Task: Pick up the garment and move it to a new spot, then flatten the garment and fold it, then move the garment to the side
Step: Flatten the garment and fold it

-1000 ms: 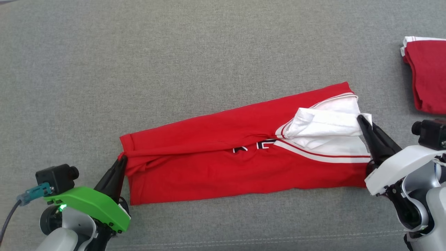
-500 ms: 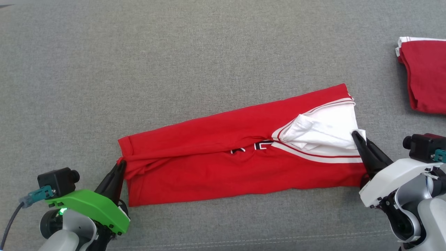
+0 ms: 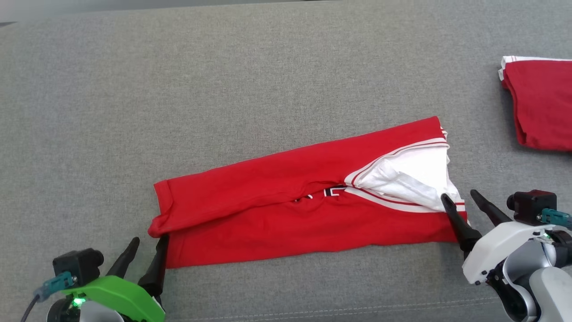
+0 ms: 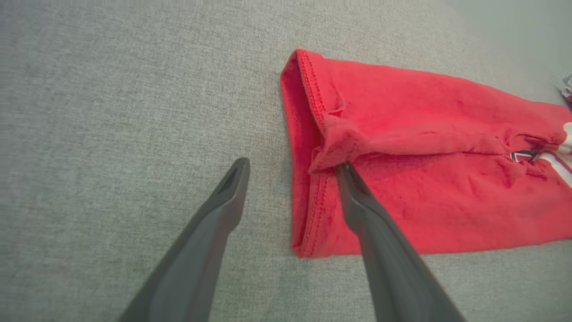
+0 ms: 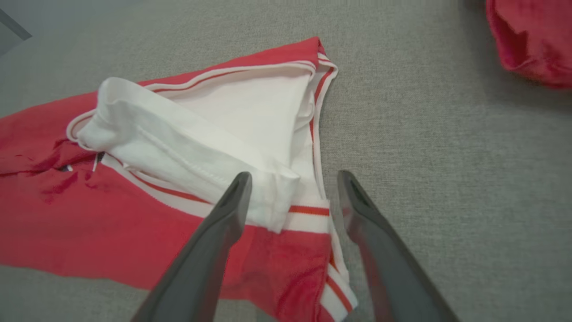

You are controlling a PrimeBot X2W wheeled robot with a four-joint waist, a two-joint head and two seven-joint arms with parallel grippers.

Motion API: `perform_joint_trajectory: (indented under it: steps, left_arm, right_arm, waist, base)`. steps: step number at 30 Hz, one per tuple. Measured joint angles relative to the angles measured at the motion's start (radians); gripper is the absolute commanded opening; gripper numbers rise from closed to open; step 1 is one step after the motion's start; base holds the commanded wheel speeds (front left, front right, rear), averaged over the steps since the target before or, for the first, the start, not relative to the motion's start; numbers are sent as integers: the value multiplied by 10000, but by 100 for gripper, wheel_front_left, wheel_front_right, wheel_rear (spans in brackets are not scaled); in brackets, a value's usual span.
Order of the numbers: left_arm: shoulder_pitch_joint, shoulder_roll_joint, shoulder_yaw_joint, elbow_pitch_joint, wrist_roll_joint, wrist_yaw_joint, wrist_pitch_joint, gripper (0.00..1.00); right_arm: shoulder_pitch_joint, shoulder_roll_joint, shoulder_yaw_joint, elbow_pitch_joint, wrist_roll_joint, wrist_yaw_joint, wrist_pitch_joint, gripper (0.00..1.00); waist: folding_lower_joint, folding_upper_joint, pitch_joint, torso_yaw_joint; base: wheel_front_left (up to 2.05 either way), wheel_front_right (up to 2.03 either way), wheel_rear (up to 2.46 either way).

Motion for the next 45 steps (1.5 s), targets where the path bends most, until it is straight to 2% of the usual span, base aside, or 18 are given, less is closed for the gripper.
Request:
perform_joint_trajectory:
  steps: [3, 6, 7, 8, 9, 11, 17, 24, 32, 37, 38, 39, 40, 45]
  left_arm:
    - [294, -50, 8, 153, 251, 88, -660, 100]
    - [691, -119, 161, 240, 890, 550, -1402, 100]
    - [912, -337, 443, 107, 1593, 922, -1649, 100]
    - [1046, -481, 627, -42, 2038, 1057, -1659, 100]
    - [1419, -1035, 1361, -562, 2909, 1181, -1689, 100]
    - [1846, -1463, 1847, -986, 4084, 1204, -1691, 100]
    - [2656, -2790, 2976, -1944, 6619, 575, -1701, 100]
    - [2672, -4144, 3760, -1848, 7632, -633, -1703, 100]
    - [2596, -4801, 4748, -1764, 8113, -1624, -1701, 100]
    - [2596, -4966, 5097, -1751, 8287, -1964, -1701, 100]
    - [2594, -4984, 5118, -1743, 8316, -2006, -1701, 100]
    - [2592, -4987, 5133, -1726, 8343, -2054, -1703, 100]
    - [2585, -4997, 5139, -1716, 8345, -2063, -1701, 100]
    - [2572, -5014, 5102, -1720, 8065, -2121, -1701, 100]
  right_arm:
    - [1, -173, -115, 219, -253, 0, -150, 100]
    - [22, -242, -332, 324, -313, 0, -286, 100]
    - [118, -257, -447, 345, -313, 0, -307, 100]
    - [216, -267, -516, 349, -313, 0, -307, 100]
    - [440, -236, -713, 337, -307, 0, -380, 100]
    - [516, -151, -1026, 370, -332, 0, -539, 100]
    - [172, 255, -1135, 941, -568, -2, -414, 100]
    - [-1315, 481, -825, 2721, -786, 0, 73, 100]
    - [-1983, 318, -366, 4215, -717, 8, 650, 100]
    - [-2419, 140, 29, 4644, -234, 8, 943, 100]
    - [-2505, 104, 153, 4684, -52, 6, 1035, 78]
    - [-2574, 48, 274, 4696, 219, 6, 1127, 34]
    - [-2640, 2, 410, 4690, 570, -10, 1244, 0]
    - [-2779, -328, 445, 4849, 1845, 23, 1323, 0]
  waist:
    - [0, 0, -199, -29]
    - [0, 0, -443, -55]
    - [0, 0, -629, -56]
    - [0, 0, -732, -49]
    - [0, 0, -936, -15]
    - [0, 0, -1127, 47]
    - [0, 0, -1410, 376]
    - [0, 0, -1111, 720]
    - [0, 0, -797, 1150]
    - [0, 0, -639, 1251]
    - [0, 0, -628, 1260]
    - [0, 0, -625, 1266]
    - [0, -1, -631, 1270]
    - [0, 0, -776, 1255]
  base:
    - [0, 0, 0]
    - [0, 0, 0]
    - [0, 0, 0]
    - [0, 0, 0]
    - [0, 0, 0]
    - [0, 0, 0]
    - [0, 0, 0]
    - [0, 0, 0]
    - [0, 0, 0]
    - [0, 0, 0]
    - [0, 0, 0]
    - [0, 0, 0]
    - [0, 0, 0]
    - [0, 0, 0]
